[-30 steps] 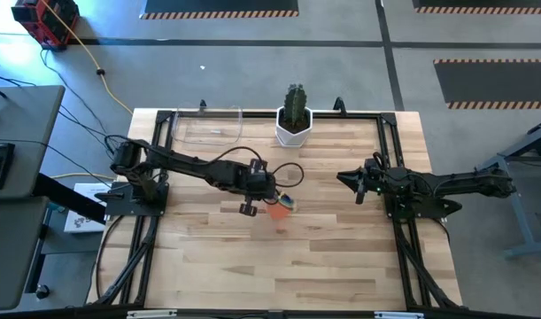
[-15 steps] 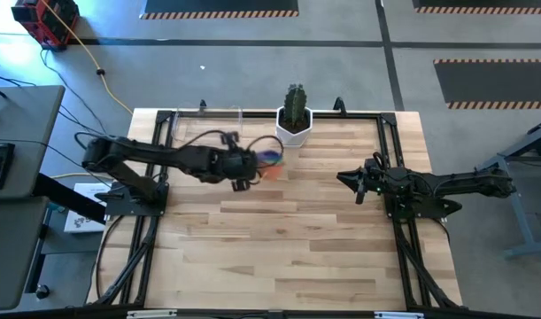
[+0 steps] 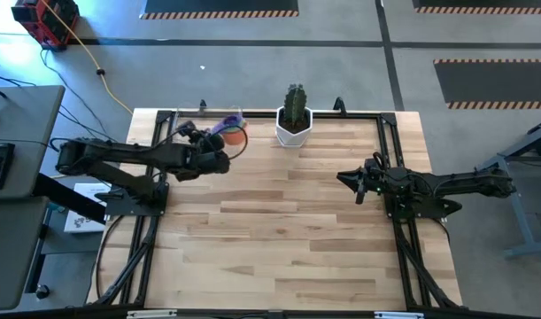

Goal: Nest measuring cups in basket
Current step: Put the nested measuring cups into the transparent bin

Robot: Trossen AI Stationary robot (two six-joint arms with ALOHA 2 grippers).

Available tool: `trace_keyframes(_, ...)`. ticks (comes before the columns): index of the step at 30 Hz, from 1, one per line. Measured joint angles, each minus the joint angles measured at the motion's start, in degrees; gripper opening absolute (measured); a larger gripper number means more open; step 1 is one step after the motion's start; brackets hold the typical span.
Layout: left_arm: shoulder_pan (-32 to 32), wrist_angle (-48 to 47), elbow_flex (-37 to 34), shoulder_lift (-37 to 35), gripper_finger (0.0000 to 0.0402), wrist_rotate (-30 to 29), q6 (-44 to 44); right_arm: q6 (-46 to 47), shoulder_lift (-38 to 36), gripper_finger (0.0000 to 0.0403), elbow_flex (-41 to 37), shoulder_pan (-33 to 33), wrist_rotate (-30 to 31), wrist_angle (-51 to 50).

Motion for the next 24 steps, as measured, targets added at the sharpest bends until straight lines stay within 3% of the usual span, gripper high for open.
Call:
trace_keyframes(10,10.0,2.7,-6.1,-1.2,0.0035,-0.3,2.4,0.0,0.0,0.0067,0.0,0.0,0.0,0.0)
trace_keyframes(18,17.5,10.1,-8.0,-1.2,0.0035,4.2,13.5,0.0,0.0,0.0067,0.0,0.0,0.0,0.0)
trace_keyframes(24,23.5,16.6,-8.0,-1.2,0.0035,10.9,28.5,0.0,0.0,0.0067,0.0,0.0,0.0,0.0)
